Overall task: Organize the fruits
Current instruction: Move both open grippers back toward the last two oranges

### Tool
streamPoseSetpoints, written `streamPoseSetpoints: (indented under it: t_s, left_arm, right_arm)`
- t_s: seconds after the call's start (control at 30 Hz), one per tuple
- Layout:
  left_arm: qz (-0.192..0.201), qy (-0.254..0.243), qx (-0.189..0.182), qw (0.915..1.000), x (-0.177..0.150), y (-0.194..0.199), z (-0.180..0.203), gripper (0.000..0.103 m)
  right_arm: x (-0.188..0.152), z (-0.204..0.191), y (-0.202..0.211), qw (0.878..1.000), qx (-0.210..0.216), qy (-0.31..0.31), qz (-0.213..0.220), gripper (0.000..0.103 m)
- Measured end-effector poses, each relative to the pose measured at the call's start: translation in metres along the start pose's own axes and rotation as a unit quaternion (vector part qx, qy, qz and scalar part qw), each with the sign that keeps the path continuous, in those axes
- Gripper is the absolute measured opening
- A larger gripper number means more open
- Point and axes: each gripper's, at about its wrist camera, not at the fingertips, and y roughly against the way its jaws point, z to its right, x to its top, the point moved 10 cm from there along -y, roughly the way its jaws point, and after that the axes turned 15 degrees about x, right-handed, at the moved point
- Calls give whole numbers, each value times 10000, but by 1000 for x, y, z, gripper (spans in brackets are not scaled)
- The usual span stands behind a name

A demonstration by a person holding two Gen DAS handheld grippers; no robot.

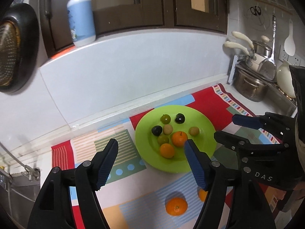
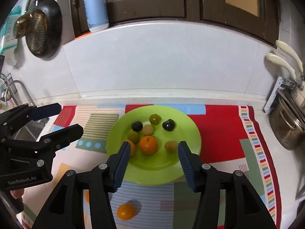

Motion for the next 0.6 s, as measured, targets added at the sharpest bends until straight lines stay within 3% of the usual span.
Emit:
streamPoseSetpoints:
  t_s: [0.27,0.6]
  left_arm:
    - [205,-24,-16,9998,-17,29,-8,80]
    - [258,65,-145,9995,-49,45,-5,81]
  right_arm:
    - [-12,-23,27,9992,-103,331,179,58]
    - [-32,-44,40,9971,-142,722,176,58]
